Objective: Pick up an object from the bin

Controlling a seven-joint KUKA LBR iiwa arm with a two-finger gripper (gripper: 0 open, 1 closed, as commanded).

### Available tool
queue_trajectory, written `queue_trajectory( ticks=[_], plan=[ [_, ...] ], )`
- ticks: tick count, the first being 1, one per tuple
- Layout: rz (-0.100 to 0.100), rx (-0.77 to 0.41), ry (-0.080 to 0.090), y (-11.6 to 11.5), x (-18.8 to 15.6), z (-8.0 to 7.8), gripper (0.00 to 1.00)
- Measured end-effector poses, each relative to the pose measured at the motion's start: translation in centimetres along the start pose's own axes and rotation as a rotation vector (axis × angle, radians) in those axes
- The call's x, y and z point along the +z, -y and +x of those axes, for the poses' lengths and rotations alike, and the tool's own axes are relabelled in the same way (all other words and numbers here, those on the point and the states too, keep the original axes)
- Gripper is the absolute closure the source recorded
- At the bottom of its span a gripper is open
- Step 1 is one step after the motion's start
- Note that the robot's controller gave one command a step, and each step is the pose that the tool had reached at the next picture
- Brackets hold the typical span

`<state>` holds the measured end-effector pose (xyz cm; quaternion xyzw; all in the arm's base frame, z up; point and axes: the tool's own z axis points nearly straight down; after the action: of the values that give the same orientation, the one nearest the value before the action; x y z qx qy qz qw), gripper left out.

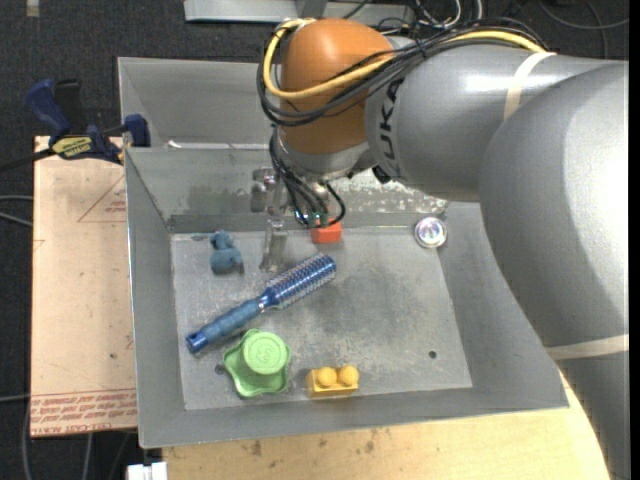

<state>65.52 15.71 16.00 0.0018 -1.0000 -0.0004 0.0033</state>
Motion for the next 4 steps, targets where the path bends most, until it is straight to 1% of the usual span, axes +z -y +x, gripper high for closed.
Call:
queue_trajectory(
  ticks=[1,2,3,4],
  plan=[
    [0.002,-0.308,0.003,6.5,9.2,4.5,0.00],
    [0.002,-0.545,0.009,7.0,5.9,5.7,0.00],
    [0.001,-0.479,0.011,9.0,4.4,5.7,0.00],
    [0.001,-0.593,0.005,10.0,9.2,4.8,0.00]
  ],
)
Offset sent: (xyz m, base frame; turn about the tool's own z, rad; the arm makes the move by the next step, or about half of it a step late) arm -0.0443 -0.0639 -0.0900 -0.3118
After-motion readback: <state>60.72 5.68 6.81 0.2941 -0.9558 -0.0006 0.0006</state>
